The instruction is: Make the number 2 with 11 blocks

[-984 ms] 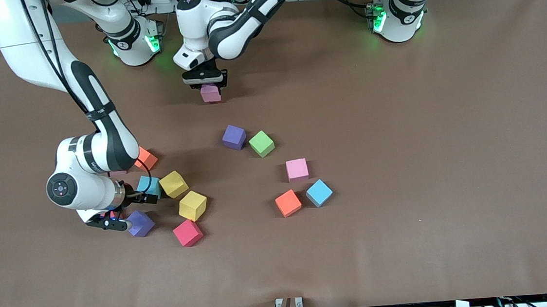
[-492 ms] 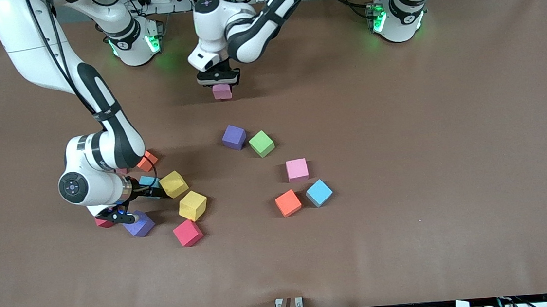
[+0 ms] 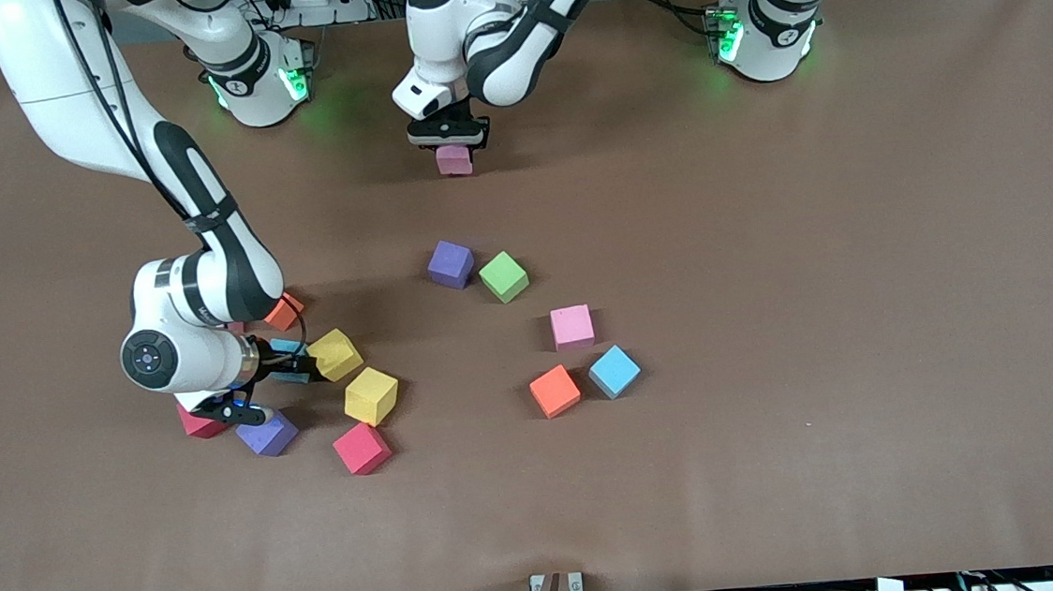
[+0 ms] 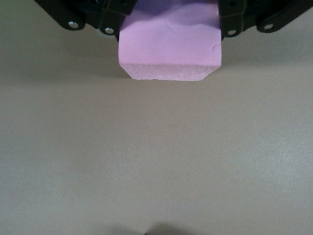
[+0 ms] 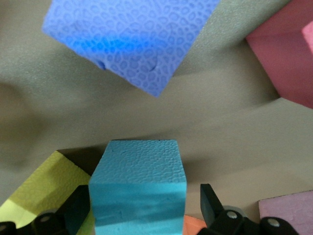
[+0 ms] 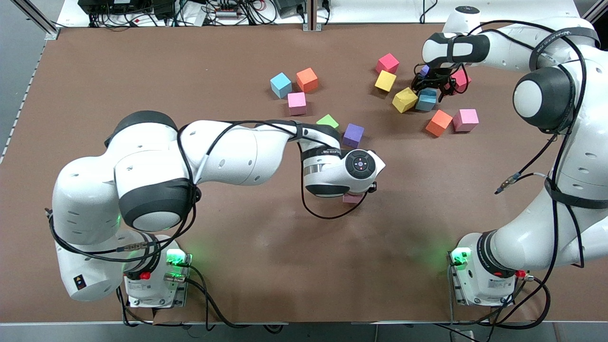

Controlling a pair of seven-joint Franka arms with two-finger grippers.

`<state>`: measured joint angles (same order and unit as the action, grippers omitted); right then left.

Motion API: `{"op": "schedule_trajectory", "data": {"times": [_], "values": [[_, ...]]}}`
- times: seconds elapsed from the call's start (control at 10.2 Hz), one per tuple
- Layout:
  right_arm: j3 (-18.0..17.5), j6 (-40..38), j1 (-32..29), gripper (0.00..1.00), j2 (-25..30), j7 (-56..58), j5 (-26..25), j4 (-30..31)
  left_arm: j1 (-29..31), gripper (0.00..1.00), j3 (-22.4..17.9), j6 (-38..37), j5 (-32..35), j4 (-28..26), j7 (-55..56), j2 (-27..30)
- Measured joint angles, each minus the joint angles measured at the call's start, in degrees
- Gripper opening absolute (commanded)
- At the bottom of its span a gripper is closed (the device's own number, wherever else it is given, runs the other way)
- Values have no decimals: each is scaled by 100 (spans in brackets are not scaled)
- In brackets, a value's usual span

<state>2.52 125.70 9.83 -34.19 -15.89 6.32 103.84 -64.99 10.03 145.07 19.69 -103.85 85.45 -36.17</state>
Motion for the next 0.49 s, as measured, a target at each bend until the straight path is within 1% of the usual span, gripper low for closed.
{"op": "schedule_trajectory", "data": {"times": [0.1, 0.3, 0.49], "values": [[0, 0, 25, 100, 6, -32, 1, 0, 2, 34, 0, 39, 0, -69, 60, 0], [1, 0, 35, 100, 31, -43, 2, 13, 3, 34, 1, 76, 0, -132, 352, 0], [18, 0, 33, 100, 135, -43, 2, 118, 4, 35, 2, 82, 8, -163, 387, 0]]}}
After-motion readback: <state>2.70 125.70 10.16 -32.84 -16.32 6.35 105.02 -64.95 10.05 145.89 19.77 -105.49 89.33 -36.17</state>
